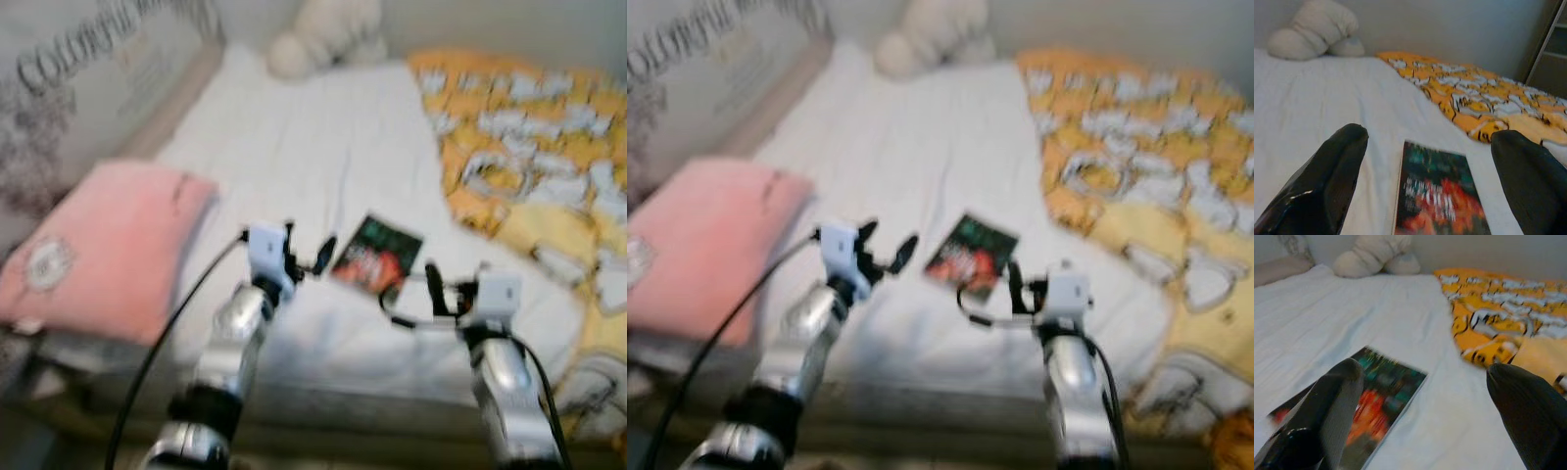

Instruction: Clean up the room

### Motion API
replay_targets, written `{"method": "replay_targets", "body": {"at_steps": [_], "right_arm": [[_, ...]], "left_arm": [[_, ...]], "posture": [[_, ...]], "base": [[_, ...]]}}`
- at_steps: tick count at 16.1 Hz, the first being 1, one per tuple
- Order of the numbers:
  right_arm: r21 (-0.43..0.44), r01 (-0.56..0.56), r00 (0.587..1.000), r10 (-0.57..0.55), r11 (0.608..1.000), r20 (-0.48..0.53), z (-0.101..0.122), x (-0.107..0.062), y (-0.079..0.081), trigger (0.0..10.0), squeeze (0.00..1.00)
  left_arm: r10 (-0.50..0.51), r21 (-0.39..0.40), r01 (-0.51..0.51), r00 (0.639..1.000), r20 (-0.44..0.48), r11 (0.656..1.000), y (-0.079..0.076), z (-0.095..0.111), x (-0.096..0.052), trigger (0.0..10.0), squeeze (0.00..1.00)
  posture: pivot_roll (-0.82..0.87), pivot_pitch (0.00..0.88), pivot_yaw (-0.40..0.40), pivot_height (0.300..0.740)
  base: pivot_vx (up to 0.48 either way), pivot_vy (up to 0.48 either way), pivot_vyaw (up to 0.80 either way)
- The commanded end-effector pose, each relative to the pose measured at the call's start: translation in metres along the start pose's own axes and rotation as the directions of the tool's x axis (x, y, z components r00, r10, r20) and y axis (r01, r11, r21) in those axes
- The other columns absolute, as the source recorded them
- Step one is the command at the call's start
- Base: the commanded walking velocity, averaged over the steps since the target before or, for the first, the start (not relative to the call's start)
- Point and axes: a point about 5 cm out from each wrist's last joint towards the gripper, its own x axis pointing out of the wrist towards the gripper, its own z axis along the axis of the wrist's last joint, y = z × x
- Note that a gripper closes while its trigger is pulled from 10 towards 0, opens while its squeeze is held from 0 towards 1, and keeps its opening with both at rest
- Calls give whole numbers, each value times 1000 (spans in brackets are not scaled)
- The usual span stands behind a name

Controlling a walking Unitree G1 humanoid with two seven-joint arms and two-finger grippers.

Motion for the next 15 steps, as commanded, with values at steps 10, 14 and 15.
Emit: {"method": "replay_targets", "body": {"at_steps": [10,14,15], "right_arm": [[360,-1,976,80,933,-204,-14,53,24,10000,0],[285,-12,974,76,959,-216,-10,65,33,10000,0],[257,-17,973,75,966,-218,-7,69,36,10000,0]], "left_arm": [[55,255,-60,998,25,965,31,21,-25,10000,0],[-208,262,196,978,18,945,-23,33,-46,10000,0],[-199,245,184,979,34,952,-32,37,-52,10000,0]], "posture": [[160,0,-47,736],[237,89,-82,736],[244,136,-93,736]], "base": [[36,-31,0],[0,0,0],[0,0,0]]}}
